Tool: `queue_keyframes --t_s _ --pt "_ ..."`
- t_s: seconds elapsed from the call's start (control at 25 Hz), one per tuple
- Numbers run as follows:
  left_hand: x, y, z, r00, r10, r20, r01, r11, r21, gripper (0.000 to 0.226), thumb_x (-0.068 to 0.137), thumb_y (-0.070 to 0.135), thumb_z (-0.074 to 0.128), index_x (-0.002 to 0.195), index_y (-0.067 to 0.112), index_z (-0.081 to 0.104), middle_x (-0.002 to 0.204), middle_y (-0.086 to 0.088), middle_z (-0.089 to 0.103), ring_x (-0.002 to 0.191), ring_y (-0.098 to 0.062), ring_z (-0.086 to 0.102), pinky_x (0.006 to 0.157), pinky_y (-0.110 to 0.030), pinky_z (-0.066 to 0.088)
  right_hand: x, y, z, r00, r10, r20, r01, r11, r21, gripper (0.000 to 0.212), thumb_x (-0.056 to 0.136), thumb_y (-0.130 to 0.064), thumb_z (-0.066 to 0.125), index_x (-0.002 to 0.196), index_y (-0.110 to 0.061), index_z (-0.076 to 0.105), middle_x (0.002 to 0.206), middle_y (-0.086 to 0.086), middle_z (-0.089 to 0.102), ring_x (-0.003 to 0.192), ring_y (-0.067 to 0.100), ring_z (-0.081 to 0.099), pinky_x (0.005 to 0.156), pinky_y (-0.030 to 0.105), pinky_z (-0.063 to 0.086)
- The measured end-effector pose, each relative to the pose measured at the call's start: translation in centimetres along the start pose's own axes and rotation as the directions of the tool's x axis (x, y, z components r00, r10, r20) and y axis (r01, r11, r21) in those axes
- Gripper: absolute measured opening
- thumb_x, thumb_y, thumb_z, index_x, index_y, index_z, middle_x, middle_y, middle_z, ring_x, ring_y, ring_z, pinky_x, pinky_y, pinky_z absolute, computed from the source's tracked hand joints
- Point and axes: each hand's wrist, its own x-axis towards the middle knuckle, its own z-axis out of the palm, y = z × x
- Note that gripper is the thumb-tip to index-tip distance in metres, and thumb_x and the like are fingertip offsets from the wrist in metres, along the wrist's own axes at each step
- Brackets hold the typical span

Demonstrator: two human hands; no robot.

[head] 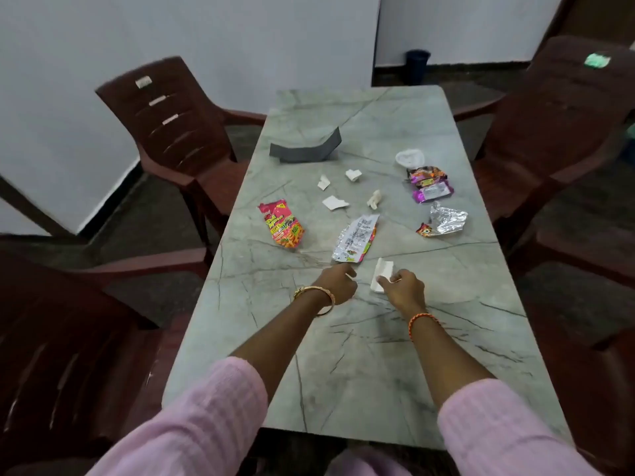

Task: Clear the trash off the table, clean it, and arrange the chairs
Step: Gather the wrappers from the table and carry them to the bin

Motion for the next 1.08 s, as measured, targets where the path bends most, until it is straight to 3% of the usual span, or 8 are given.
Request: queue_keyframes --t_s 0.12,0.32,0.44,0.52,0.64,0.8,0.92,1.08 --pt "2.2 0.7 0.9 0.991 -0.094 -0.094 0.078 0.983 -0.165 0.032 0.089 0.012 0.05 0.119 0.006 0.059 0.117 -0.015 0.065 0.108 -0.03 0.061 0.089 -0.03 0.048 2.0 -1.0 1.4 0.997 0.03 -0.069 -0.046 0.968 -0.245 0.061 0.08 -0.04 0.07 0.123 -0.003 0.047 0.127 0.02 0.05 0.121 0.038 0.045 0.092 0.043 0.044" --pt "5.1 1.4 2.6 0.96 -0.251 -0.122 0.186 0.901 -0.391 0.03 0.092 0.018 0.048 0.117 0.004 0.056 0.118 -0.016 0.063 0.107 -0.031 0.062 0.092 -0.038 0.05 4.1 -0.3 3.0 0.997 -0.075 0.008 0.073 0.934 -0.349 0.049 0.083 -0.035 0.066 0.116 -0.002 0.052 0.116 0.021 0.057 0.113 0.039 0.045 0.082 0.039 0.046" --pt "6.6 2.1 3.1 0.944 -0.33 -0.023 0.283 0.841 -0.46 0.042 0.092 0.035 0.051 0.121 0.004 0.052 0.121 -0.015 0.06 0.113 -0.031 0.058 0.093 -0.035 0.045 4.6 -0.8 2.7 0.992 -0.113 0.048 0.119 0.985 -0.126 0.032 0.082 -0.028 0.065 0.1 -0.002 0.061 0.1 0.017 0.068 0.097 0.033 0.057 0.07 0.033 0.047" --pt "7.3 2.2 2.9 0.92 -0.389 0.05 0.35 0.755 -0.555 0.05 0.088 0.041 0.052 0.123 0.005 0.049 0.121 -0.015 0.06 0.107 -0.03 0.059 0.083 -0.034 0.047 4.4 -1.6 2.6 0.95 -0.211 0.23 0.191 0.976 0.109 0.02 0.081 -0.014 0.065 0.1 -0.009 0.063 0.094 0.006 0.069 0.085 0.014 0.063 0.063 0.018 0.047" --pt "8.3 0.9 1.0 0.851 -0.523 -0.047 0.312 0.576 -0.756 0.039 0.091 0.022 0.046 0.127 0.006 0.047 0.124 -0.019 0.059 0.096 -0.03 0.063 0.078 -0.038 0.055 4.8 -3.3 3.1 0.843 -0.321 0.432 0.227 0.94 0.255 0.018 0.084 -0.007 0.062 0.091 -0.023 0.066 0.086 -0.007 0.068 0.077 -0.007 0.062 0.066 0.003 0.044" --pt "7.6 -3.8 -2.9 0.713 -0.693 -0.108 0.255 0.4 -0.88 0.034 0.092 0.022 0.043 0.113 0.002 0.059 0.072 -0.011 0.063 0.055 -0.023 0.056 0.04 -0.019 0.04 6.6 -3.6 4.2 0.91 -0.288 0.299 0.268 0.958 0.105 0.01 0.081 -0.008 0.064 0.088 -0.015 0.068 0.088 0.004 0.068 0.082 0.016 0.061 0.079 0.03 0.052" --pt "6.6 -6.9 -4.3 0.664 -0.745 -0.058 0.337 0.368 -0.866 0.044 0.079 0.05 0.062 0.09 0.008 0.062 0.062 -0.004 0.057 0.049 -0.02 0.053 0.042 -0.021 0.039 4.2 -2.4 7.3 0.788 -0.395 0.472 0.526 0.831 -0.182 0.028 0.08 -0.01 0.067 0.108 -0.013 0.066 0.108 0.011 0.052 0.099 0.023 0.052 0.089 0.035 0.048" --pt "6.5 -8.1 -3.1 0.718 -0.694 0.055 0.471 0.425 -0.773 0.046 0.071 0.046 0.071 0.091 0.006 0.059 0.07 -0.008 0.059 0.06 -0.027 0.061 0.051 -0.03 0.051 0.3 -1.8 10.3 0.852 -0.491 0.184 0.516 0.846 -0.132 0.024 0.079 0.008 0.058 0.095 -0.006 0.071 0.095 0.014 0.057 0.088 0.027 0.057 0.078 0.024 0.046"
